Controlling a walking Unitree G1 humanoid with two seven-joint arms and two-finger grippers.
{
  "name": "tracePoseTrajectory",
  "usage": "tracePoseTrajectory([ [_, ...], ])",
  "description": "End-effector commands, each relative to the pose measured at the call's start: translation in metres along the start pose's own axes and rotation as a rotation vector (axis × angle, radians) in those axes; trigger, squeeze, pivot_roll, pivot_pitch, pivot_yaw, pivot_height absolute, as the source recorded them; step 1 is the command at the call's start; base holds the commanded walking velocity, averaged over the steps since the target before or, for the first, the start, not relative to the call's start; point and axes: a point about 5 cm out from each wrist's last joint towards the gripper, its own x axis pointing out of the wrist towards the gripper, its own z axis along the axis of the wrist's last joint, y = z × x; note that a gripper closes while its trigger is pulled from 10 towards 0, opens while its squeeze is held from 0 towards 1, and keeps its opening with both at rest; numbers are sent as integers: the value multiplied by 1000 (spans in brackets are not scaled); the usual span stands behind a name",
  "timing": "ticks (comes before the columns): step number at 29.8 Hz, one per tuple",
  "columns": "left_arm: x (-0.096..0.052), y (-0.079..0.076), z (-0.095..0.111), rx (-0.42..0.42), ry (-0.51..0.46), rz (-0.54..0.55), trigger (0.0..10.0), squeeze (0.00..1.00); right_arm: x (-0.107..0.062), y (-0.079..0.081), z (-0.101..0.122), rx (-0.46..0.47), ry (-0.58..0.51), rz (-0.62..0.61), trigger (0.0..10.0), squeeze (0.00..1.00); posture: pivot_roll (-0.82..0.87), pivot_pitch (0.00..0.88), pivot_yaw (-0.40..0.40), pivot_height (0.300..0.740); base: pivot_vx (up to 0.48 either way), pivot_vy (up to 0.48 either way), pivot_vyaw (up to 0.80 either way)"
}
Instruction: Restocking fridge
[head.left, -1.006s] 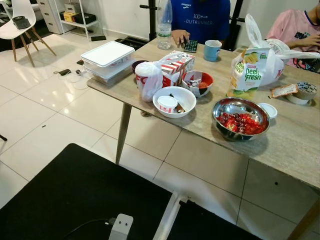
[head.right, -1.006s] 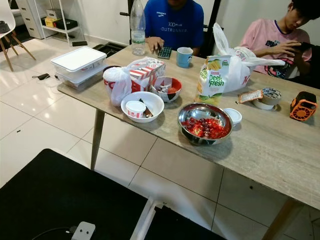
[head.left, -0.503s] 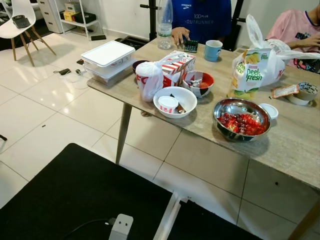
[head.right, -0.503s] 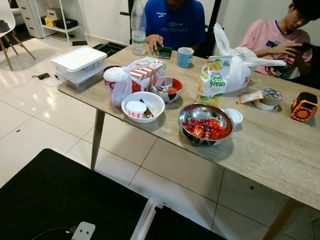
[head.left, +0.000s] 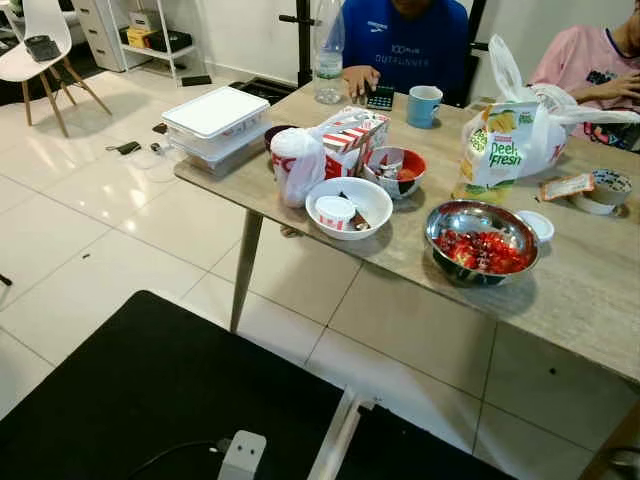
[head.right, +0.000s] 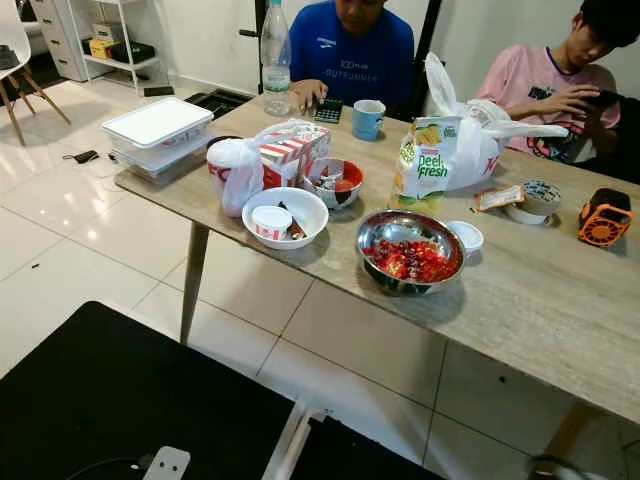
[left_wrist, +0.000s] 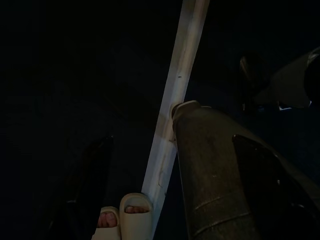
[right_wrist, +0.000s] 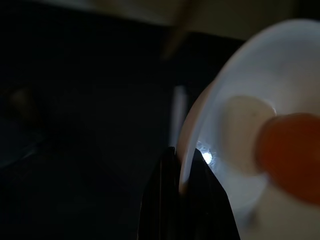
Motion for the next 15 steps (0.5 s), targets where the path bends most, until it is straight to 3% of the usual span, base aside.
tracePoseTrajectory([
  [1, -3, -14, -30, -16, 130, -52, 10000, 0, -1, -3, 8, -35, -33, -18, 10000, 0, -33, 0, -54, 740, 0, 0, 0],
  [6, -3, -12, -27, -12, 123, -52, 10000, 0, 1, 17, 3, -119, -36, 18, 10000, 0, -24, 0, -48, 740, 0, 0, 0],
  [15, -2, -10, -23, -12, 111, -51, 10000, 0, 2, 22, -6, -188, -18, -2, 10000, 0, -10, 0, -47, 740, 0, 0, 0],
])
